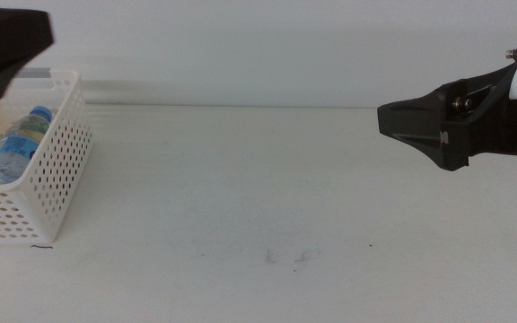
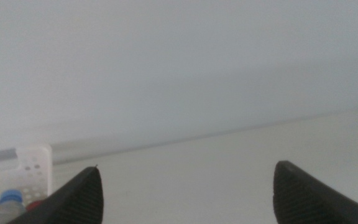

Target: Use arms to grab the bottles and put them into the dustbin to the left of the table.

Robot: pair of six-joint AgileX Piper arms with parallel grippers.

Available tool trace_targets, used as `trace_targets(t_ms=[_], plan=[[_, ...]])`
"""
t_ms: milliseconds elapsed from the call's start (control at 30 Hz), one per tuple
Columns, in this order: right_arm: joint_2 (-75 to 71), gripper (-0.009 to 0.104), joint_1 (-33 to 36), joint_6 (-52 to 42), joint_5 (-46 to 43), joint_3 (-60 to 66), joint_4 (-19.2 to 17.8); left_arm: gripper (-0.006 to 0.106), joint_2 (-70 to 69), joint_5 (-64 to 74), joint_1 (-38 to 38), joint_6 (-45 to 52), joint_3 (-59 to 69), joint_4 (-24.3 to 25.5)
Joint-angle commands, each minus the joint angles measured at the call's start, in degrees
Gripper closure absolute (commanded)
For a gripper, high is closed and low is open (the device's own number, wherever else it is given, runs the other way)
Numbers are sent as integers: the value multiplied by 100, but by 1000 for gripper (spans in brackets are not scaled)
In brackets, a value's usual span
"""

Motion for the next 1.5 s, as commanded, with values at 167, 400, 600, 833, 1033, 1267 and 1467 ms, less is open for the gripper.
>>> trace_targets(t_ms=[167, 400, 600, 833, 1033, 1267, 1467], plan=[[-55, 19, 10, -11, -31, 7, -44, 7, -736, -125, -33, -33, 92, -176], [-55, 19, 10, -11, -31, 7, -44, 7, -950, -135, -33, -33, 92, -176], [-226, 19, 10, -11, -293, 201, -128, 7, -950, -188, -33, -9, 353, 100], [-1690, 19, -1199, -11, -1187, 1933, -290, 7, -1849, -1656, -33, -9, 2177, 1289], [-4019, 19, -2308, -11, -1877, 4321, -1115, 7, -2851, -1848, -24, -9, 3894, 983], [-5924, 19, -2870, -11, -1450, 5832, -1115, 7, -4250, -2237, 395, -9, 5263, 983], [-5924, 19, -2898, -11, -1634, 5966, -1614, 7, -4399, -2204, 812, -9, 5630, 397]])
